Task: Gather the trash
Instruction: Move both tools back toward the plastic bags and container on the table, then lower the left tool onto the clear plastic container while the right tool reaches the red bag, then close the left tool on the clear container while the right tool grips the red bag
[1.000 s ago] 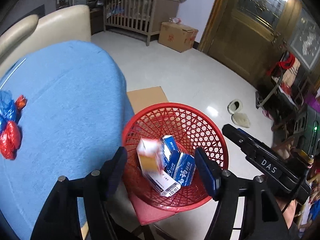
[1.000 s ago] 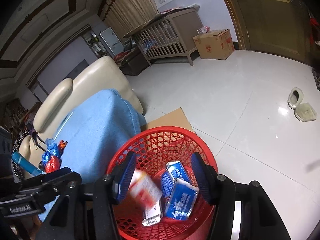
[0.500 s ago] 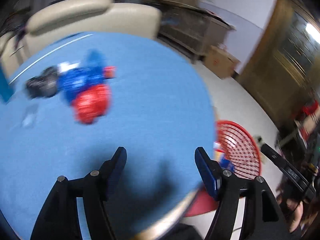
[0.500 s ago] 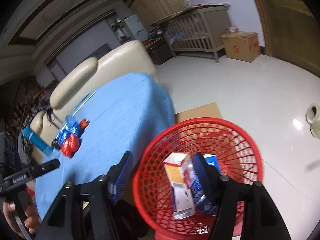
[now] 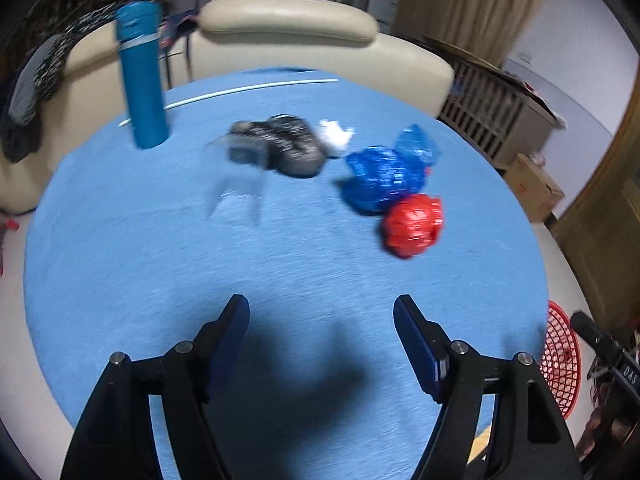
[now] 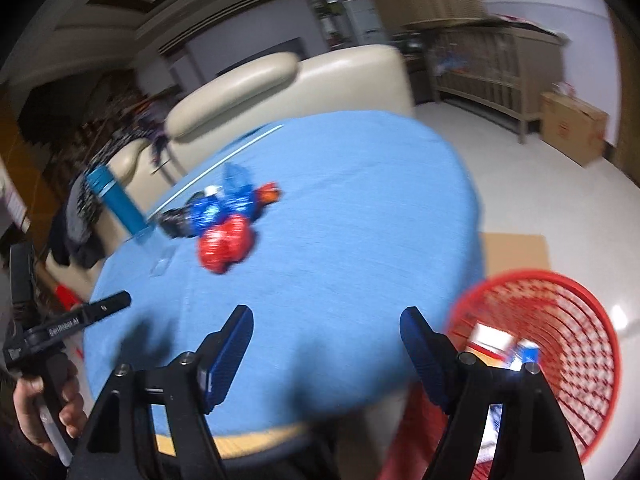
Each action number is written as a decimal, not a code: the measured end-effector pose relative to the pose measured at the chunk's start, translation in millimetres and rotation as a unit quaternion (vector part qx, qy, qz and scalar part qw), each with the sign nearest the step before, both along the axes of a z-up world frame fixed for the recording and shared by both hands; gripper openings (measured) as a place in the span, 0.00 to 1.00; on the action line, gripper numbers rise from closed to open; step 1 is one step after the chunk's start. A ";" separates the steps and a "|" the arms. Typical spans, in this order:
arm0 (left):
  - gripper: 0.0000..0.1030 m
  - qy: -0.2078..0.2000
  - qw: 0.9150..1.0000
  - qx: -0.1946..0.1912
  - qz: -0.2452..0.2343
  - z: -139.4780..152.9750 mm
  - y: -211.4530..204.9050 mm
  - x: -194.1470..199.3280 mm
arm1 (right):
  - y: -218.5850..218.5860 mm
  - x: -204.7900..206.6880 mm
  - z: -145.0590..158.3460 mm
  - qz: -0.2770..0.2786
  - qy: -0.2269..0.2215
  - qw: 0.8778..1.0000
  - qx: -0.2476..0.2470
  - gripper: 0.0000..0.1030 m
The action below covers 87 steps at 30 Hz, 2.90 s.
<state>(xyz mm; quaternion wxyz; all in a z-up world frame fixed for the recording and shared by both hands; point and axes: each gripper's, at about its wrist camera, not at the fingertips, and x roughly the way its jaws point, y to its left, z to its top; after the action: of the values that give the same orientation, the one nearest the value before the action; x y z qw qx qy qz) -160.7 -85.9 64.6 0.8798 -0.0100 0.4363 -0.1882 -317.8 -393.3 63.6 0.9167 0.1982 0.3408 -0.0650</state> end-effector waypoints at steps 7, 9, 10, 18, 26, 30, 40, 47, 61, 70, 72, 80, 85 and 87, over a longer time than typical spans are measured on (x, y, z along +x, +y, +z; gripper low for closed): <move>0.73 0.018 0.999 -0.011 0.037 -17.4 34.2 7.7 | 51.9 80.0 2.8 0.085 0.008 0.996 -0.004 0.77; 0.73 0.023 0.999 -0.016 0.045 -20.8 41.1 12.6 | 62.1 99.0 2.4 0.094 0.012 0.995 -0.010 0.77; 0.73 0.023 0.998 -0.017 0.047 -21.6 43.2 14.5 | 66.9 109.8 1.8 0.098 0.014 0.995 -0.011 0.77; 0.73 0.014 0.998 -0.012 0.054 -17.6 53.7 30.3 | 88.7 178.4 -15.0 0.091 0.045 0.995 -0.027 0.77; 0.73 -0.005 0.999 -0.006 0.046 -9.9 45.1 53.8 | 94.0 208.0 -29.0 0.082 0.065 0.993 -0.048 0.77; 0.73 -0.014 0.999 -0.002 0.039 -7.7 36.0 68.9 | 92.7 213.7 -32.4 0.078 0.060 0.995 -0.032 0.64; 0.74 -0.017 0.999 0.046 0.020 -21.5 12.2 118.2 | 87.4 206.9 -37.1 0.083 0.055 0.995 -0.017 0.63; 0.47 -0.006 0.998 0.051 0.019 -30.6 12.0 134.9 | 93.6 205.5 -42.3 0.084 0.058 0.995 -0.016 0.63; 0.47 -0.029 0.998 0.048 0.035 -20.8 30.2 71.8 | 104.5 166.9 -31.8 0.089 0.036 0.995 -0.010 0.60; 0.47 -0.035 0.997 0.059 0.028 -21.2 22.8 30.9 | 112.2 133.9 -24.4 0.092 0.018 0.996 0.004 0.60; 0.47 -0.033 0.997 0.059 0.026 -22.1 21.9 25.5 | 113.4 128.0 -24.2 0.092 0.016 0.996 0.006 0.60; 0.47 -0.029 0.997 0.069 0.025 -21.9 12.8 1.4 | 117.7 102.0 -26.9 0.088 0.011 0.996 0.013 0.60; 0.47 -0.031 0.996 0.079 0.022 -19.8 5.4 -12.3 | 117.4 87.6 -22.8 0.086 0.003 0.996 0.014 0.60; 0.47 -0.034 0.996 0.080 0.019 -16.9 2.1 -18.2 | 116.3 80.8 -20.5 0.083 0.000 0.996 0.014 0.60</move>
<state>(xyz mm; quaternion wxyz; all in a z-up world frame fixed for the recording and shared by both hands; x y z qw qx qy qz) -178.9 -83.8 47.7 0.8955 0.0584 0.4196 -0.1362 -237.0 -277.0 43.1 0.9160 0.1816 0.3572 0.0162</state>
